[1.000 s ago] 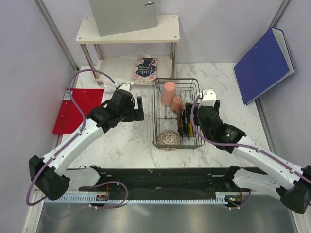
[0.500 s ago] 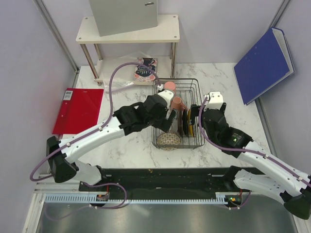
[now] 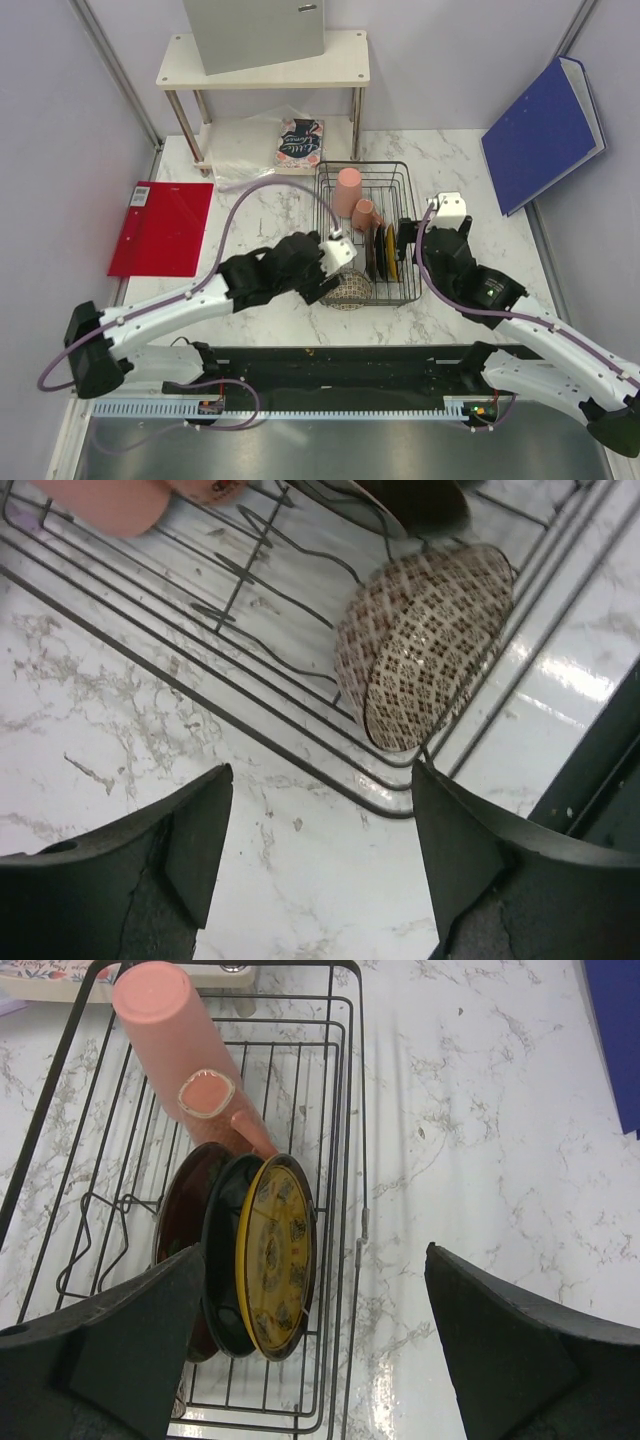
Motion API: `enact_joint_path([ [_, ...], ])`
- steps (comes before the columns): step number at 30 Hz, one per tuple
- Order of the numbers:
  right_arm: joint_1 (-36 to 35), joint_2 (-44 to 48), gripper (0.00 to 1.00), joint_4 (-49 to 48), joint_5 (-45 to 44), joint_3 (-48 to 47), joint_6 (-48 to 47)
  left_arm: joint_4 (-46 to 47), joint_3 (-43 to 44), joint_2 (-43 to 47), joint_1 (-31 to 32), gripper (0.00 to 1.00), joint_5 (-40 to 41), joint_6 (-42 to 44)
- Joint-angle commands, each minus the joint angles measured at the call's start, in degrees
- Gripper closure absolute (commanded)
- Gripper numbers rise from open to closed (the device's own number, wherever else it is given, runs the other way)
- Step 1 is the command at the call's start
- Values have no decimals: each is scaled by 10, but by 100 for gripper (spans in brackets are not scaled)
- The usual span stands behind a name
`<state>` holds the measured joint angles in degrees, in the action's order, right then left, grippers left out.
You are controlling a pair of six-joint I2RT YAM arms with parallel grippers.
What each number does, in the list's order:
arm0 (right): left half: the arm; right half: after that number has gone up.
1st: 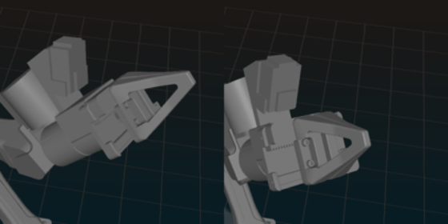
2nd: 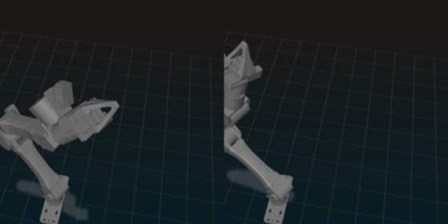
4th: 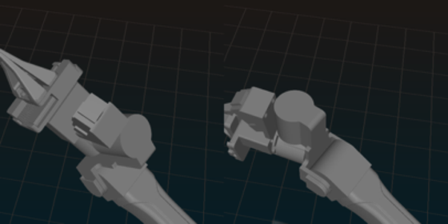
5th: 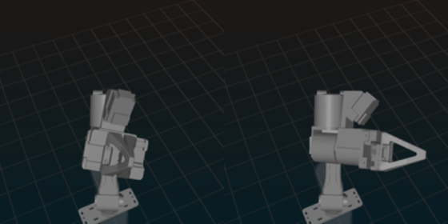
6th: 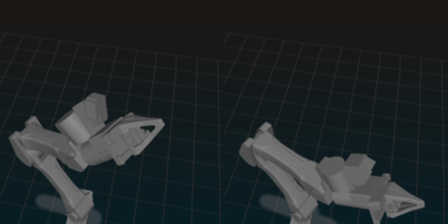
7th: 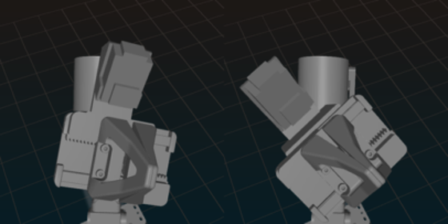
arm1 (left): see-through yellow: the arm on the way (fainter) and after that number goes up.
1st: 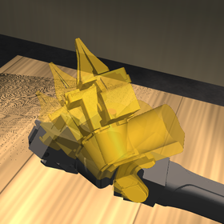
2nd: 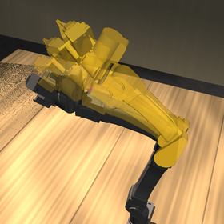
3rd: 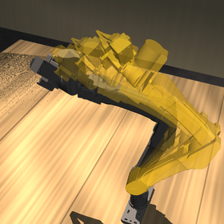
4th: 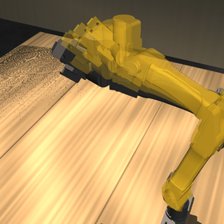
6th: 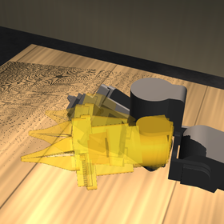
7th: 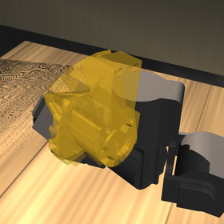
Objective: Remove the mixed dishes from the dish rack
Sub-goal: Pick up the bowl from the dish rack.
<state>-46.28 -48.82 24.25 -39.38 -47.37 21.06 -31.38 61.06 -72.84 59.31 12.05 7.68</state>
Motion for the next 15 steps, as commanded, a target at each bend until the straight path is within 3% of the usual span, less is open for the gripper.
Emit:
enact_joint_path([
  [1,0,-5,2,2,-1,8,17,202,-137,129,3,24,-90,209],
  [10,0,2,2,1,5,11,17,339,-194,122,3,27,-96,305],
  [15,0,9,2,0,10,16,22,355,-188,65,1,27,-114,320],
])
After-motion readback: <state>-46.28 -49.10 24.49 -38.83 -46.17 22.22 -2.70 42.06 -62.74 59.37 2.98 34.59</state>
